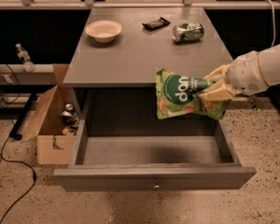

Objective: Pick green rice chip bag from top drawer and place on counter

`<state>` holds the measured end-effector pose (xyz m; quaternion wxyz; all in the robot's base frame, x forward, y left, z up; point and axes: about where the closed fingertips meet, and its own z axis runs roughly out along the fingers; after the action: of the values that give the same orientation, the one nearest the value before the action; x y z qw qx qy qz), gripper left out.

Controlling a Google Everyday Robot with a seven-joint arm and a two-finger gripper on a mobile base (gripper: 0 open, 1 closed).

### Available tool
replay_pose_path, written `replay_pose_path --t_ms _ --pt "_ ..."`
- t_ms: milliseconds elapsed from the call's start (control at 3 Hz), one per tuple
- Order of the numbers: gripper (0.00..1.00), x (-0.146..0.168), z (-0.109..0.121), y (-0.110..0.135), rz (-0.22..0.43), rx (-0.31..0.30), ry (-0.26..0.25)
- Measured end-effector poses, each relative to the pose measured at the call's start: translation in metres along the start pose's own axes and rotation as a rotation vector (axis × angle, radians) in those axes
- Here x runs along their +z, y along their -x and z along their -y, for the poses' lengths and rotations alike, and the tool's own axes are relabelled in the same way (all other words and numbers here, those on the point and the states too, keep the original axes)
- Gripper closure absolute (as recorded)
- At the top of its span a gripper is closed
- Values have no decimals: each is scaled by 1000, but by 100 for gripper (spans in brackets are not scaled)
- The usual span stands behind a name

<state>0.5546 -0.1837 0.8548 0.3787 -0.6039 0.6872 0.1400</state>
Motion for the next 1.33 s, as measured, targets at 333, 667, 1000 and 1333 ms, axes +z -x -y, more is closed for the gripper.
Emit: replay_pose_path --t_ms 333,667,1000,1333 --pt "100 8 45 48 50 -97 -3" --pt "100 27 96 83 61 -128 -51" --pt "100 49 141 93 47 -79 -139" --pt "84 70 181 94 28 6 -230"
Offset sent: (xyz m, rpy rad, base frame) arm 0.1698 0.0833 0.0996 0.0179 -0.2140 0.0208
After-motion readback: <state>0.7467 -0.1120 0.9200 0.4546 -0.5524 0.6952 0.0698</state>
